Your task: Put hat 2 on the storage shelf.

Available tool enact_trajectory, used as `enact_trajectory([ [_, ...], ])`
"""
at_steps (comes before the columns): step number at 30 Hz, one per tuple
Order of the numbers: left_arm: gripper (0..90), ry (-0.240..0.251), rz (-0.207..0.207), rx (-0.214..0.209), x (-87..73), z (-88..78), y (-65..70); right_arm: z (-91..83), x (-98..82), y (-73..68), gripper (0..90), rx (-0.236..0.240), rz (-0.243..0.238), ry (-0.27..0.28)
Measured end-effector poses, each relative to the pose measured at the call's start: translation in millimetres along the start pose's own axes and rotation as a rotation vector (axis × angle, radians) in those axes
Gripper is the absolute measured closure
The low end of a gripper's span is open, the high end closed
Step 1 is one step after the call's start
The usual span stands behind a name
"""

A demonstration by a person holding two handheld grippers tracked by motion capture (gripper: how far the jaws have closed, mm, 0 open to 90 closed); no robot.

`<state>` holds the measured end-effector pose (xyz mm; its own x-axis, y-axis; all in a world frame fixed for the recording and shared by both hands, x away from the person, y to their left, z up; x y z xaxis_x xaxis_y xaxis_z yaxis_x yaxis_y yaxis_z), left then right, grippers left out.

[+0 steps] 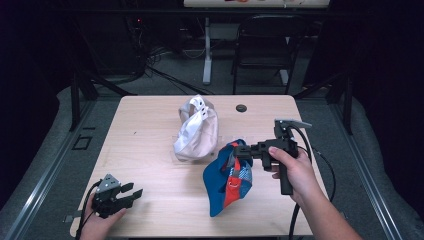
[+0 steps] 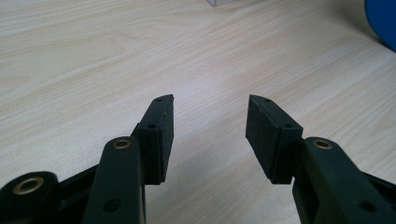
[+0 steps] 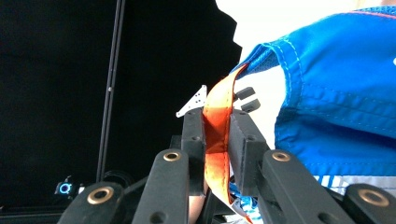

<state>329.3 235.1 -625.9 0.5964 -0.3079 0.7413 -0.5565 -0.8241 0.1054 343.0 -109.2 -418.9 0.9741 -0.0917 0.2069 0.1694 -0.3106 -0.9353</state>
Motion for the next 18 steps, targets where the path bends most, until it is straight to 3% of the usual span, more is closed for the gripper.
enact_trajectory([
  [18, 52.3, -0.009, 0.002, 0.003, -0.6, 0.5, 0.4, -40.0, 19.2, -12.2, 77.6, -0.008, 0.022, 0.078],
])
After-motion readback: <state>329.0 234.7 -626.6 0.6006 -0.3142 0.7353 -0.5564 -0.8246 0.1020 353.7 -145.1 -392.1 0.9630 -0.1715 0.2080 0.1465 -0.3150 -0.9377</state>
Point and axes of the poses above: each handheld gripper's, and its own axes: z roughly forward along the jaws, x roughly out of its top, y roughly to its right, the point moved 10 cm from there along z, roughly forward along the jaws
